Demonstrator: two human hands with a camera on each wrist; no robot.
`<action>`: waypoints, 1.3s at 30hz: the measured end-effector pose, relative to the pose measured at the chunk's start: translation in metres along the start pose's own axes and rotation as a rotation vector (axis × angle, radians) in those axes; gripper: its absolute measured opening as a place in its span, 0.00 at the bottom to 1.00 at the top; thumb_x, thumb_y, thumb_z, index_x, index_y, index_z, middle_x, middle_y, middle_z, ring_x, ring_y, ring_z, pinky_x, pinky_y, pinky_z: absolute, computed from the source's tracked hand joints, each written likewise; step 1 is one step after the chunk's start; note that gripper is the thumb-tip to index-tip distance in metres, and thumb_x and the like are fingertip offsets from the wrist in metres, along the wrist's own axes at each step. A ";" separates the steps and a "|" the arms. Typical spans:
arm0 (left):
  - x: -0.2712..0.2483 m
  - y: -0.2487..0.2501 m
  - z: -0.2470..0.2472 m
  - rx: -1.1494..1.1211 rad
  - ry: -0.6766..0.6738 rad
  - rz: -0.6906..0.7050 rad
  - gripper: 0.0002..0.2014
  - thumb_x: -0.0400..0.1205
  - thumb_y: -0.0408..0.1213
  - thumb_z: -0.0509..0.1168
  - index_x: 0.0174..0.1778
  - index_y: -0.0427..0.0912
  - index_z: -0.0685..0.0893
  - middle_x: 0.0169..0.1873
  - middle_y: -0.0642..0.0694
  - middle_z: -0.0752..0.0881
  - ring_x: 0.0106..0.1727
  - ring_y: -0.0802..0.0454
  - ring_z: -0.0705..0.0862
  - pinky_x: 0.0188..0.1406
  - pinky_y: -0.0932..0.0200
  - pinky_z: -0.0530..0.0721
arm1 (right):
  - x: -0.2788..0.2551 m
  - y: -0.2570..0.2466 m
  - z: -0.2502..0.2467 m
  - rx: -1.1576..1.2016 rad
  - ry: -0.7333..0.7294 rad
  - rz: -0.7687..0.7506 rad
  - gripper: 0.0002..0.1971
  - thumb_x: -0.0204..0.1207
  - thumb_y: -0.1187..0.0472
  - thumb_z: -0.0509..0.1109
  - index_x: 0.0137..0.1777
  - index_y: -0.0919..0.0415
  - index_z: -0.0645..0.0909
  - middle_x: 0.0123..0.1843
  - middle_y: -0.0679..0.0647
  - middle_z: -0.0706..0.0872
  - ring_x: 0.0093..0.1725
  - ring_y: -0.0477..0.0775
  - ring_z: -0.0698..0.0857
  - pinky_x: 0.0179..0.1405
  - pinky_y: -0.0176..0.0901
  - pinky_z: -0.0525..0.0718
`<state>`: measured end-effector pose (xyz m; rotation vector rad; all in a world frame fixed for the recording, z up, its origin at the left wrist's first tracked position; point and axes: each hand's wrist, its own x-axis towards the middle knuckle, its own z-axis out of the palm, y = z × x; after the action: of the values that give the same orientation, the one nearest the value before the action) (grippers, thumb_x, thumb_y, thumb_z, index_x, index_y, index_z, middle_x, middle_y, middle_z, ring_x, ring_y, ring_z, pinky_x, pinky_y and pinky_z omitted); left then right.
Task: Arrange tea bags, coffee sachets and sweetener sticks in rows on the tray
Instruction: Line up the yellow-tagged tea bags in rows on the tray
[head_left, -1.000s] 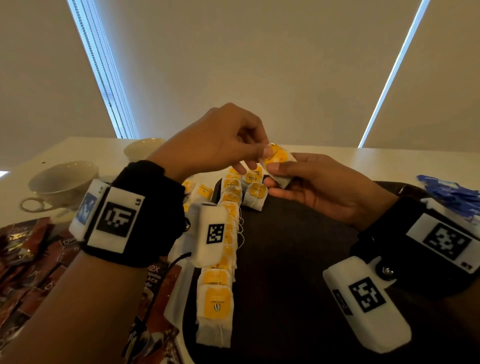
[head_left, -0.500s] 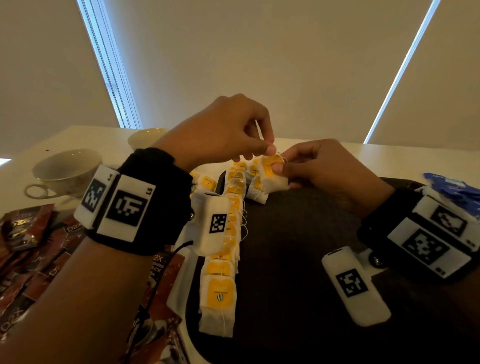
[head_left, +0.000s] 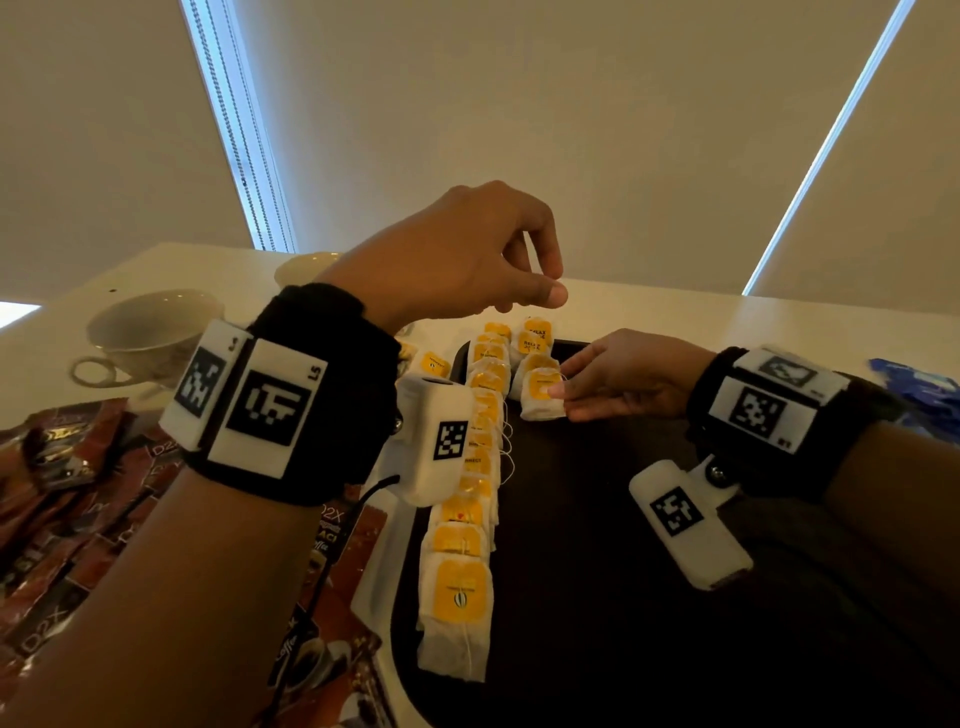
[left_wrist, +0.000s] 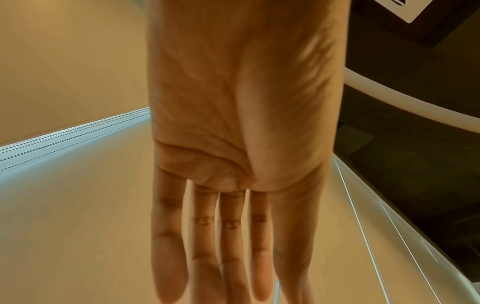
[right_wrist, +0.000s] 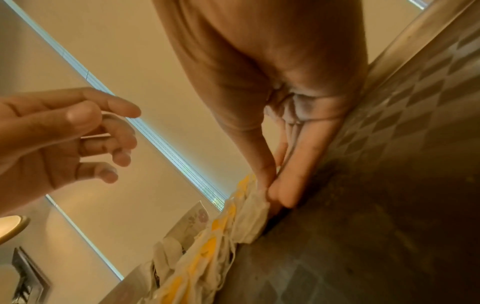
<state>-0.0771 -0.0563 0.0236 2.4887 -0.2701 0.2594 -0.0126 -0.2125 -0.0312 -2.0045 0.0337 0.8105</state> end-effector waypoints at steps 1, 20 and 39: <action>0.000 0.000 -0.001 -0.001 0.001 0.001 0.12 0.75 0.48 0.72 0.52 0.48 0.84 0.36 0.51 0.88 0.33 0.64 0.86 0.31 0.68 0.86 | 0.002 -0.001 0.001 -0.035 0.015 -0.001 0.25 0.72 0.73 0.71 0.70 0.67 0.72 0.43 0.59 0.85 0.40 0.52 0.85 0.31 0.42 0.87; 0.003 -0.003 0.000 0.049 -0.019 0.006 0.14 0.74 0.48 0.73 0.52 0.48 0.84 0.37 0.52 0.88 0.31 0.66 0.85 0.31 0.72 0.81 | 0.012 0.000 0.009 -0.030 0.128 -0.132 0.18 0.69 0.74 0.74 0.56 0.61 0.74 0.46 0.58 0.83 0.45 0.54 0.84 0.32 0.44 0.84; 0.001 -0.004 -0.004 0.048 -0.012 -0.021 0.13 0.74 0.47 0.74 0.52 0.48 0.84 0.37 0.51 0.88 0.30 0.66 0.84 0.32 0.68 0.83 | 0.009 0.000 0.010 -0.323 0.069 -0.183 0.15 0.70 0.67 0.76 0.44 0.58 0.71 0.42 0.54 0.79 0.39 0.49 0.81 0.32 0.39 0.84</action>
<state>-0.0757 -0.0511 0.0247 2.5402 -0.2446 0.2451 -0.0104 -0.2016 -0.0396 -2.2986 -0.2519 0.6610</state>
